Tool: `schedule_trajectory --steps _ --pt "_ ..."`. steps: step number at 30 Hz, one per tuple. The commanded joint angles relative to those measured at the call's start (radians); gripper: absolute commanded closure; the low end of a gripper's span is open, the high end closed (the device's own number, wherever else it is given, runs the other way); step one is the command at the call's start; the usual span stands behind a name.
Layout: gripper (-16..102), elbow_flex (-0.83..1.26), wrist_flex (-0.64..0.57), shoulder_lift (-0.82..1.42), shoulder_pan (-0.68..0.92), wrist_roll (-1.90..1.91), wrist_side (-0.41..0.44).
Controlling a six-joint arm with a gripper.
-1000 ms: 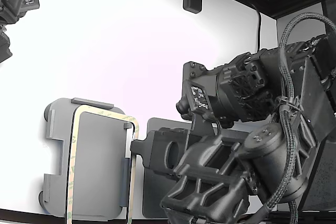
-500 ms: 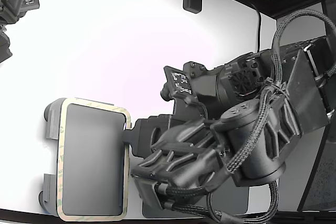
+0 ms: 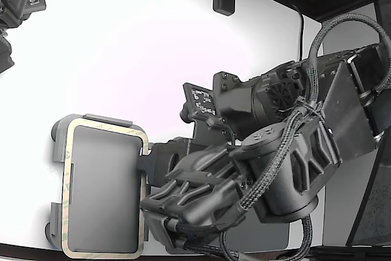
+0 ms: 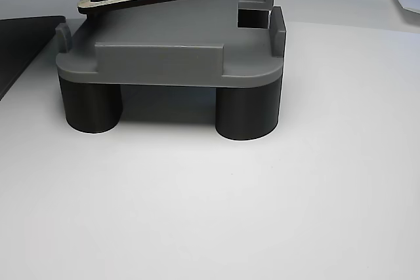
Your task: Move top rectangular frame to the holder.
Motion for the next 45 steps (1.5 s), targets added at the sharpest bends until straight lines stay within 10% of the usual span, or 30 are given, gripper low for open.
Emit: schedule_trajectory --steps 1,45 --pt "97 -0.015 0.011 0.023 -0.008 0.002 -0.005" --pt "97 0.002 0.011 0.003 -0.020 0.012 0.006"
